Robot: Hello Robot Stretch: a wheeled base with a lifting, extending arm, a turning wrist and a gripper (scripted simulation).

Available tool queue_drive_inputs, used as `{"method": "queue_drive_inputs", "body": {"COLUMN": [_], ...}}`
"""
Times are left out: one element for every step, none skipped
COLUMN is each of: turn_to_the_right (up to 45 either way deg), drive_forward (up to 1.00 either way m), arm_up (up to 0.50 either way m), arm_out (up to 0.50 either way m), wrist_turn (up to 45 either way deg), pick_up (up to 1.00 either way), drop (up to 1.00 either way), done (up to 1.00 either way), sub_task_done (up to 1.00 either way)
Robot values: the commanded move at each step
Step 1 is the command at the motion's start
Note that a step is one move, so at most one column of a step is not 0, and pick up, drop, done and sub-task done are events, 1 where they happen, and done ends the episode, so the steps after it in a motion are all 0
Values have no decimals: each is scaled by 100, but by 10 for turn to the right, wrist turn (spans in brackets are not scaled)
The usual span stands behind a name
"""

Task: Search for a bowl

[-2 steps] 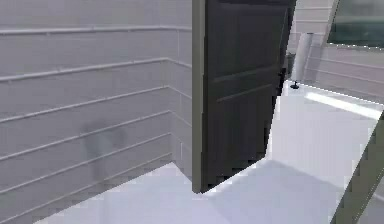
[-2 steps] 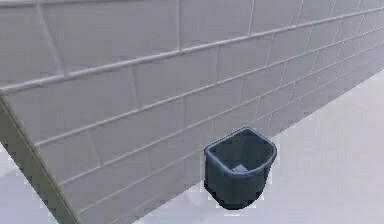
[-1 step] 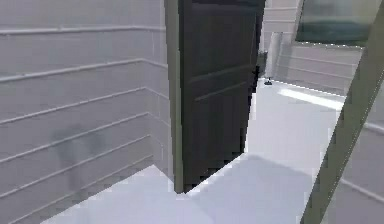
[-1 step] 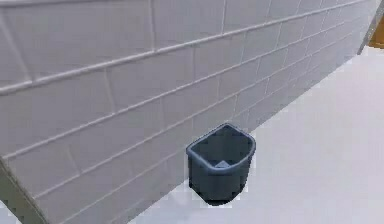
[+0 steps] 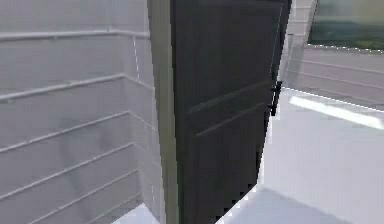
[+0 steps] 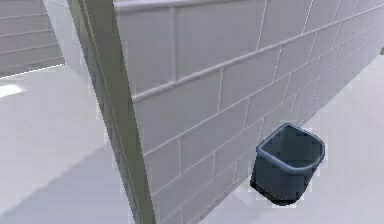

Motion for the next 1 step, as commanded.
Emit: {"method": "queue_drive_inputs", "body": {"turn_to_the_right": [270], "drive_forward": [0], "arm_up": [0], "arm_out": [0], "wrist_turn": [0], "pick_up": [0], "drop": [0], "done": [0], "sub_task_done": [0]}}
